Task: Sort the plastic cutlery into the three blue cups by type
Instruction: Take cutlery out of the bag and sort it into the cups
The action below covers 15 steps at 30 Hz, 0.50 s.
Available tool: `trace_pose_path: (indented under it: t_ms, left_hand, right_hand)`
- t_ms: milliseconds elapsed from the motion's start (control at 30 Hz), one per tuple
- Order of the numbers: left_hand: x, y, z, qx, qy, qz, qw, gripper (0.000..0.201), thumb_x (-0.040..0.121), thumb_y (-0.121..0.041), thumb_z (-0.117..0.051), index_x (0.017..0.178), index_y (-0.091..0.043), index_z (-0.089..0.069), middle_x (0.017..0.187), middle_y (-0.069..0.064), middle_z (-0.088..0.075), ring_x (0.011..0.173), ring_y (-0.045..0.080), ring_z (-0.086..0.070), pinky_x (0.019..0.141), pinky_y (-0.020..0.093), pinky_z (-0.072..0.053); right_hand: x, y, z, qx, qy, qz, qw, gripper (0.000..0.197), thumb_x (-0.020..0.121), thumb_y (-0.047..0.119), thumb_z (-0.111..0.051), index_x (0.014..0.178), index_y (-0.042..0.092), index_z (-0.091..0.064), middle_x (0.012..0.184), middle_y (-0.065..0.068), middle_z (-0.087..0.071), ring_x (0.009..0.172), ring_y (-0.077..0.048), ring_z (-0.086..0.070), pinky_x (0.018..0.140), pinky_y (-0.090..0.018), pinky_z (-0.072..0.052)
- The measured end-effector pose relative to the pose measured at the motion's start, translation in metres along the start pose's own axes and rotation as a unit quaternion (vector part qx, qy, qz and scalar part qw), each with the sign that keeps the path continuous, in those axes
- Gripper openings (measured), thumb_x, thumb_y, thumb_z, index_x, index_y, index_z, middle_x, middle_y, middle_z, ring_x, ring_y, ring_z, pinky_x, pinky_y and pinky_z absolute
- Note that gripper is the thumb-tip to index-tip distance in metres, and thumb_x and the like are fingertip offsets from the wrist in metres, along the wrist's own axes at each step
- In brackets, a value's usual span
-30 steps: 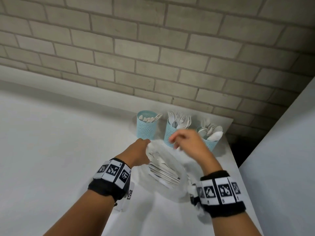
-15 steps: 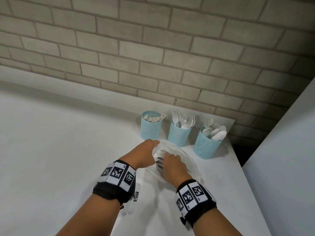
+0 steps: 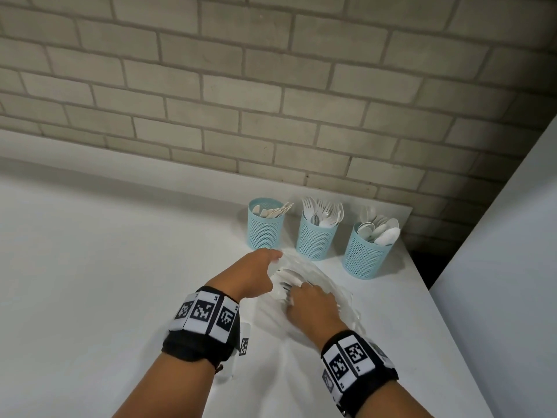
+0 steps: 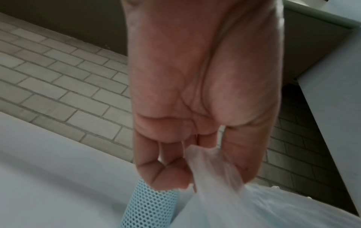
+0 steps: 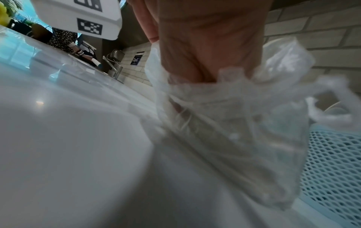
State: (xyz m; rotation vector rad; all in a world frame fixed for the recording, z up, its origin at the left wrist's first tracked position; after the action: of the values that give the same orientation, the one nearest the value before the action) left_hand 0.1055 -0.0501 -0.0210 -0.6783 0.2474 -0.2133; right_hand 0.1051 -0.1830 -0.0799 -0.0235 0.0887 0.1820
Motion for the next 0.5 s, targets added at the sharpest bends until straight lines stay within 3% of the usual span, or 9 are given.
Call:
trace_pose_path:
  t_ms: [133, 233, 367, 467, 500]
  left_hand:
    - [0.001, 0.005, 0.004, -0.001, -0.003, -0.001, 1.000, 0.068, 0.083, 0.004, -0.052, 0.143, -0.024, -0.033, 0.148, -0.005, -0.034, 0.131, 0.015, -0.038, 0.090, 0.016, -0.035]
    - [0.004, 0.003, 0.003, -0.001, 0.004, -0.005, 1.000, 0.069, 0.083, 0.004, -0.052, 0.143, -0.024, -0.033, 0.148, -0.005, -0.034, 0.129, 0.015, -0.040, 0.086, 0.016, -0.036]
    - [0.007, -0.003, 0.005, 0.002, 0.006, -0.011, 1.000, 0.070, 0.083, 0.005, -0.050, 0.143, -0.024, -0.032, 0.148, -0.003, -0.033, 0.128, 0.017, -0.042, 0.086, 0.018, -0.039]
    - [0.007, -0.004, 0.008, -0.017, 0.000, -0.009, 1.000, 0.067, 0.083, 0.004, -0.050, 0.142, -0.025, -0.035, 0.146, -0.004, -0.035, 0.116, 0.014, -0.047, 0.075, 0.013, -0.039]
    - [0.007, -0.004, 0.009, -0.023, -0.006, -0.009, 1.000, 0.066, 0.083, 0.002, -0.051, 0.141, -0.025, -0.036, 0.146, -0.004, -0.036, 0.117, 0.014, -0.047, 0.076, 0.013, -0.039]
  right_hand:
    - [0.003, -0.008, 0.008, 0.044, 0.008, 0.006, 0.999, 0.028, 0.096, 0.023, -0.043, 0.116, 0.014, -0.060, 0.115, -0.007, -0.064, 0.106, -0.025, -0.060, 0.084, -0.031, -0.045]
    - [0.002, -0.012, 0.021, 0.076, 0.003, 0.016, 0.997, 0.027, 0.097, 0.026, -0.043, 0.111, 0.013, -0.062, 0.109, -0.008, -0.065, 0.102, -0.026, -0.060, 0.075, -0.028, -0.041]
    - [0.000, -0.020, 0.037, 0.139, 0.045, 0.024, 0.989, 0.025, 0.095, 0.023, -0.043, 0.111, 0.012, -0.059, 0.108, -0.008, -0.063, 0.098, -0.025, -0.057, 0.073, -0.026, -0.038]
    - [-0.002, -0.032, 0.053, 0.174, 0.077, 0.032, 0.981, 0.021, 0.092, 0.022, -0.047, 0.109, 0.013, -0.058, 0.107, -0.006, -0.062, 0.088, -0.020, -0.054, 0.072, -0.024, -0.038]
    - [-0.003, -0.035, 0.058, 0.183, 0.089, 0.032, 0.979, 0.022, 0.092, 0.022, -0.049, 0.111, 0.014, -0.058, 0.109, -0.005, -0.062, 0.089, -0.019, -0.054, 0.073, -0.025, -0.039]
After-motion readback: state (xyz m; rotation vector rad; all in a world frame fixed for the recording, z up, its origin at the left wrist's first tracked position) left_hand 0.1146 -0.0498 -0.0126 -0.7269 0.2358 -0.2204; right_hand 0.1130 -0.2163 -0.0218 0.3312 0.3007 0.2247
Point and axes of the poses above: each hand's wrist, its own x-axis towards the middle knuckle, its own z-axis out of the back of the hand, y = z × x, the point moved 3 cm from there along x, towards the middle knuckle
